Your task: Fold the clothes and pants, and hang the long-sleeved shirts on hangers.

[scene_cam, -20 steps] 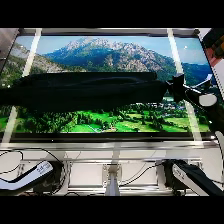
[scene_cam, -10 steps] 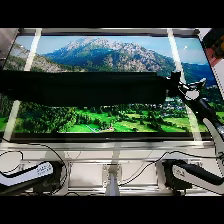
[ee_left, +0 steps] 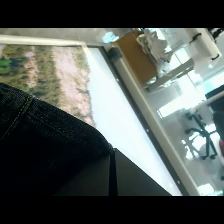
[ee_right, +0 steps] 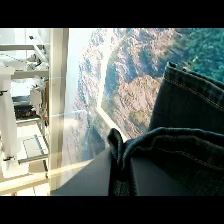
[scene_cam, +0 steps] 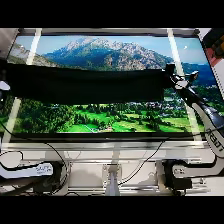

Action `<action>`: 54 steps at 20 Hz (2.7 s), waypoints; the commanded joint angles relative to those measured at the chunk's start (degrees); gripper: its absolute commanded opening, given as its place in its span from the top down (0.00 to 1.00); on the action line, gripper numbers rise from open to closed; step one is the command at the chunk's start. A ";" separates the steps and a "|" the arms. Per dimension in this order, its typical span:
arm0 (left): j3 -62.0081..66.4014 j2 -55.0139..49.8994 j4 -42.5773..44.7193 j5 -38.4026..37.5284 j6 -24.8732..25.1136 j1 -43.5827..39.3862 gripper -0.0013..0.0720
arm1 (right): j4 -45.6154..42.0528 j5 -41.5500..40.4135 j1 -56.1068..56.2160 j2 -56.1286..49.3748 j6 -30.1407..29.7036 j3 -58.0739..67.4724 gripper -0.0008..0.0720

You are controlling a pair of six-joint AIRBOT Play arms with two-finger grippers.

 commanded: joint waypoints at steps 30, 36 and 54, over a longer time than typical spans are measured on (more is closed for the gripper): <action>4.76 1.16 31.85 -13.97 -0.02 -4.98 0.03 | -3.43 8.09 0.39 -7.65 -4.00 7.21 0.05; 2.14 15.80 32.72 -42.86 -0.46 6.32 0.27 | -3.56 8.59 0.42 -2.25 -13.94 7.21 0.05; -19.45 10.84 7.13 -27.15 -16.96 19.12 0.01 | -3.34 11.78 0.42 -0.44 -15.41 7.21 0.05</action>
